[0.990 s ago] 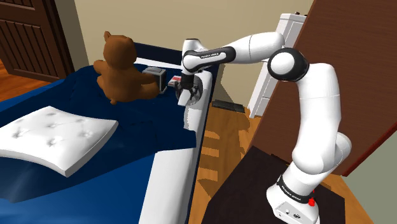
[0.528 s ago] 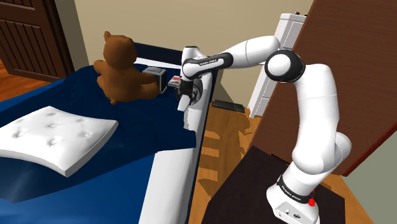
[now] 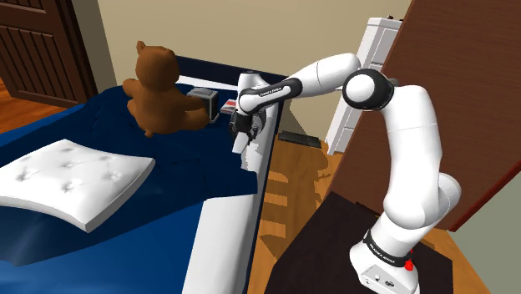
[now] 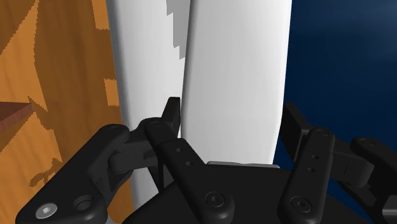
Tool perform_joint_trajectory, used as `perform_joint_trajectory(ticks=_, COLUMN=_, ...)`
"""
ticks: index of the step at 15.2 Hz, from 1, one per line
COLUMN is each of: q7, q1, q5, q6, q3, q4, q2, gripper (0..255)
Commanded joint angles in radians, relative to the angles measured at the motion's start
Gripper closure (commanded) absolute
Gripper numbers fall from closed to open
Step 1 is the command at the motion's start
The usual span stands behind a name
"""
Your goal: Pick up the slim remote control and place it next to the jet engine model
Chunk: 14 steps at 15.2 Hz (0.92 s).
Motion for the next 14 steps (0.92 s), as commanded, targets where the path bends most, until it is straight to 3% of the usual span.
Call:
perform_joint_trajectory(ticks=1, q7=0.004, q1=0.003, q5=-0.006, q6=0.019, q3=-0.004, q4=-0.004, q2=0.015, gripper=255)
perform_joint_trajectory(ticks=14, q7=0.016, q1=0.013, q5=-0.027, q6=0.089, q3=-0.020, q4=-0.015, q2=0.075, gripper=255)
